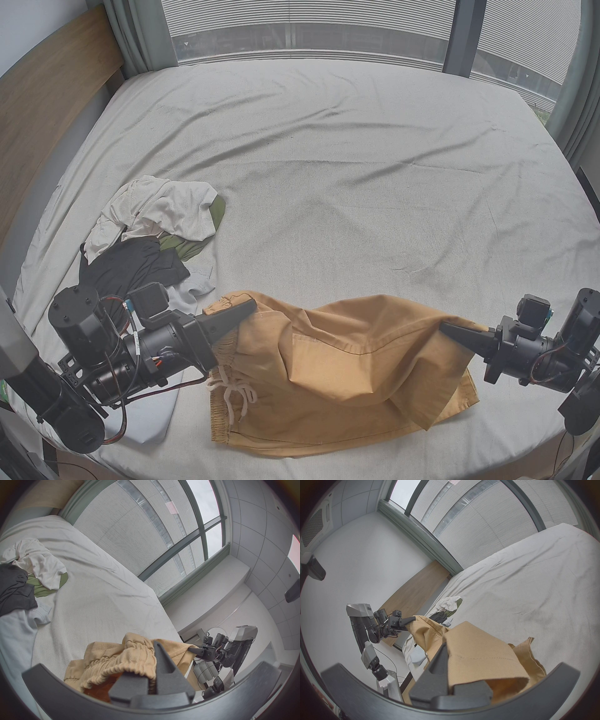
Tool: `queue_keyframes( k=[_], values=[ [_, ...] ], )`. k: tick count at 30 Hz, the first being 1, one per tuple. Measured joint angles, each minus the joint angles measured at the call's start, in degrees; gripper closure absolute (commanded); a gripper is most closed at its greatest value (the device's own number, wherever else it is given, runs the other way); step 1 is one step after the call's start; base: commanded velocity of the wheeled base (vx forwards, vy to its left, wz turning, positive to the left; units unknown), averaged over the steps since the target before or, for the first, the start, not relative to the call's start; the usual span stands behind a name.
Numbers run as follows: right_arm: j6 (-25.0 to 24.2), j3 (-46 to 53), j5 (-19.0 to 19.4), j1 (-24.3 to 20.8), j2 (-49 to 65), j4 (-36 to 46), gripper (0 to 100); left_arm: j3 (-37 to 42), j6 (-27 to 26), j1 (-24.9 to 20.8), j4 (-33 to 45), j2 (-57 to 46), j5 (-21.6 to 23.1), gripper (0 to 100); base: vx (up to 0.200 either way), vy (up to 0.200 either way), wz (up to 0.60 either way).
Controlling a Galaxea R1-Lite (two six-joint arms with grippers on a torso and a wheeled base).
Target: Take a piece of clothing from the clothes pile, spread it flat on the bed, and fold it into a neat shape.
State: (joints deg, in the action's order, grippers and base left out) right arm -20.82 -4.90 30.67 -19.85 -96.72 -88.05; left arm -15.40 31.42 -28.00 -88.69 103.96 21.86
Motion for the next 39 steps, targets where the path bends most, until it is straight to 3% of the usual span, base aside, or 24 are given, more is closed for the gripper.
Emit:
queue_keyframes(
  k=[14, 21, 25, 39],
  values=[
    [0.0, -1.9, 0.3, 3.0, -0.4, 0.0, 100, -1.9, 0.3, 4.3, -0.1, 0.0, 1.9, 100, 0.000, 0.000, 0.00],
    [-0.4, -2.7, 5.7, 7.7, -0.8, 0.0, 100, -3.7, 0.9, 7.8, -0.1, 1.0, 5.3, 100, 0.000, 0.000, 0.00],
    [-0.5, -3.5, 6.4, 10.2, -1.3, -0.1, 100, -4.5, 1.0, 9.2, -0.1, 1.7, 7.0, 100, 0.000, 0.000, 0.00],
    [-2.1, -4.5, 7.2, 12.0, -1.3, -0.1, 100, -8.4, 0.9, 10.2, -0.1, 3.4, 9.0, 100, 0.000, 0.000, 0.00]
  ],
)
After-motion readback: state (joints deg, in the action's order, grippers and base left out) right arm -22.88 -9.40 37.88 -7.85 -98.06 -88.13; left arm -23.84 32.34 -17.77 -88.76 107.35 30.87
